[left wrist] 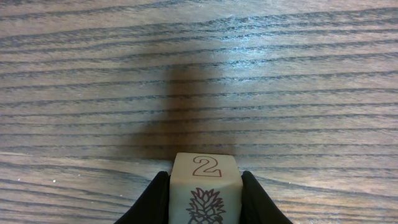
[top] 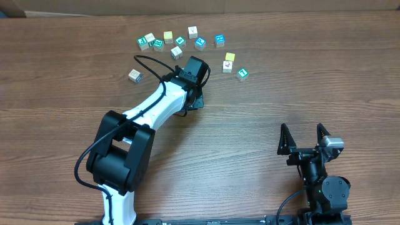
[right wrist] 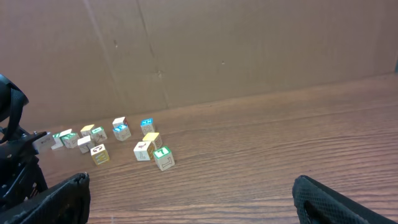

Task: Form a horizontal line
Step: 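Lower the '2' block onto the table and open the left gripper, then raise the left gripper and move back over the block cluster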

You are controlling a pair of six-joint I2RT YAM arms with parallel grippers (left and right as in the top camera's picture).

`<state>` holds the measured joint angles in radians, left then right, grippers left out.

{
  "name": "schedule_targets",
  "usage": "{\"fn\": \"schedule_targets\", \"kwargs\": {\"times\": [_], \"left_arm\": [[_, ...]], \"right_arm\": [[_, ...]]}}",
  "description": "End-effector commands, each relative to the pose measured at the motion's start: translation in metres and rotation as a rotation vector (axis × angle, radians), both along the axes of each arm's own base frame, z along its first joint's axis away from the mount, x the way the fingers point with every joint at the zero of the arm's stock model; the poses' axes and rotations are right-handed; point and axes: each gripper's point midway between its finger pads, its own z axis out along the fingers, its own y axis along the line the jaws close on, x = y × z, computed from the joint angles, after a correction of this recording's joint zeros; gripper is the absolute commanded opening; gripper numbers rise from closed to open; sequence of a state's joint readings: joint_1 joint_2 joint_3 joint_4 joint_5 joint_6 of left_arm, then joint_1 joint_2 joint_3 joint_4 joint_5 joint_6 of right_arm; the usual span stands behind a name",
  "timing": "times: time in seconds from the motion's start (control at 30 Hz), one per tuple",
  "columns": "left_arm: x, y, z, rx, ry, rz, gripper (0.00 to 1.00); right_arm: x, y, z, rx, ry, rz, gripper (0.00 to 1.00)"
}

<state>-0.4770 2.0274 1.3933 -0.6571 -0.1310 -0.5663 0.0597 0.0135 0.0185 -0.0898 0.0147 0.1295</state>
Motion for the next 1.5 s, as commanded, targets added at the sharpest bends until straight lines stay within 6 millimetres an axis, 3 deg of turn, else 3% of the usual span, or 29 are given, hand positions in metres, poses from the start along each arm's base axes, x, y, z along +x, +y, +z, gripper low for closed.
{"fn": "schedule_targets", "kwargs": {"times": [0.0, 0.2, 0.57, 0.73, 0.83, 1.0, 1.1, 1.17, 1.3, 1.4, 1.47], "left_arm": [[-0.006, 0.002, -0.010, 0.004, 0.026, -0.003, 0.20], [-0.006, 0.002, -0.010, 0.005, 0.027, -0.003, 0.37], [-0.006, 0.002, -0.010, 0.005, 0.027, -0.003, 0.47], [-0.005, 0.001, -0.010, 0.013, 0.025, -0.032, 0.60], [0.016, 0.004, 0.010, 0.030, -0.031, -0.087, 0.63], [0.067, 0.007, 0.090, -0.037, -0.142, -0.101, 0.66], [0.090, 0.002, 0.138, -0.080, -0.239, -0.160, 0.80], [0.102, 0.000, 0.160, -0.087, -0.304, -0.155, 0.87], [0.122, -0.015, 0.177, -0.116, -0.420, -0.179, 0.88], [0.136, -0.027, 0.175, -0.100, -0.487, -0.249, 0.88], [0.143, -0.032, 0.163, -0.074, -0.498, -0.298, 0.85]], "right_arm": [[0.000, -0.001, -0.001, -0.007, -0.007, -0.003, 1.00], [0.000, -0.001, -0.001, -0.007, -0.007, -0.003, 1.00], [0.000, -0.001, -0.001, -0.007, -0.007, -0.003, 1.00], [0.000, -0.001, -0.001, -0.007, -0.006, -0.003, 1.00], [0.000, -0.001, -0.001, -0.007, -0.007, -0.003, 1.00], [0.000, -0.001, -0.001, -0.007, -0.006, -0.003, 1.00], [0.000, -0.001, -0.001, -0.007, -0.007, -0.003, 1.00], [0.000, -0.001, -0.001, -0.007, -0.007, -0.003, 1.00], [0.000, -0.001, -0.001, -0.007, -0.007, -0.003, 1.00], [0.000, -0.001, -0.001, -0.007, -0.006, -0.003, 1.00], [0.000, -0.001, -0.001, -0.007, -0.007, -0.003, 1.00]]}}
